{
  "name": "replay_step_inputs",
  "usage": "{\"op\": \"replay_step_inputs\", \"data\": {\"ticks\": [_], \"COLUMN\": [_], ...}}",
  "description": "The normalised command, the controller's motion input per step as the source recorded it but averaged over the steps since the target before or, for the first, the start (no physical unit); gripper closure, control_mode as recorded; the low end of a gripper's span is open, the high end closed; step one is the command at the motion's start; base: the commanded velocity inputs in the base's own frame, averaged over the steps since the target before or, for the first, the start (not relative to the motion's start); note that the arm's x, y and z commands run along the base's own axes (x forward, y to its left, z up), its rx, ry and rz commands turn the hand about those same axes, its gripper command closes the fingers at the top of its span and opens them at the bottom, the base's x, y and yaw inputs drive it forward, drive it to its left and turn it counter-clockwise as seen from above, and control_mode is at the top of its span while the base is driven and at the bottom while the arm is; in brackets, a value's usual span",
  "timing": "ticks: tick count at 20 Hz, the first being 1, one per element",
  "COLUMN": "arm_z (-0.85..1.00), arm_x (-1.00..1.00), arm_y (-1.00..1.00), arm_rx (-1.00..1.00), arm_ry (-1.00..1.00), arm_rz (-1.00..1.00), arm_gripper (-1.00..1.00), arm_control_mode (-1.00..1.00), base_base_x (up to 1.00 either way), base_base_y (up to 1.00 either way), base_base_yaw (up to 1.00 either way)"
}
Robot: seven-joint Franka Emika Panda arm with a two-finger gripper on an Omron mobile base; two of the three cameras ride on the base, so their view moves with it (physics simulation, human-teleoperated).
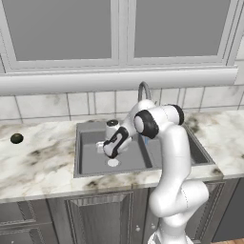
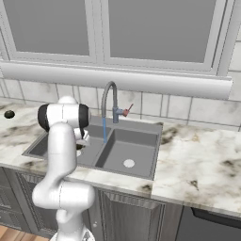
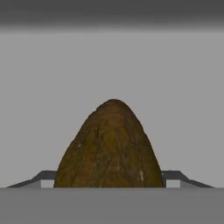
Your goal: Turn on the sink faucet. Then move the avocado from the counter to the sink. Turn off the sink. Move the vegetable from the sink to the pot next to the stove. Finally move the pot to the rear left burner.
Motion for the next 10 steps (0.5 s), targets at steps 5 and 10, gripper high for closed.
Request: {"op": "replay_step_inputs", "data": {"ticks": [5,10], "arm_z": [0.09,0.37], "arm_x": [-0.02,-0.15], "arm_y": [-0.13,-0.03], "arm_rx": [0.01,0.00], "arm_ry": [0.00,0.00], "arm_rz": [0.00,-0.02], "arm_gripper": [-1.00,-1.00], "arm_control_mode": [-1.00,-1.00], "base_base_x": [0.00,0.00], "base_base_y": [0.00,0.00], "base_base_yaw": [0.00,0.00]}}
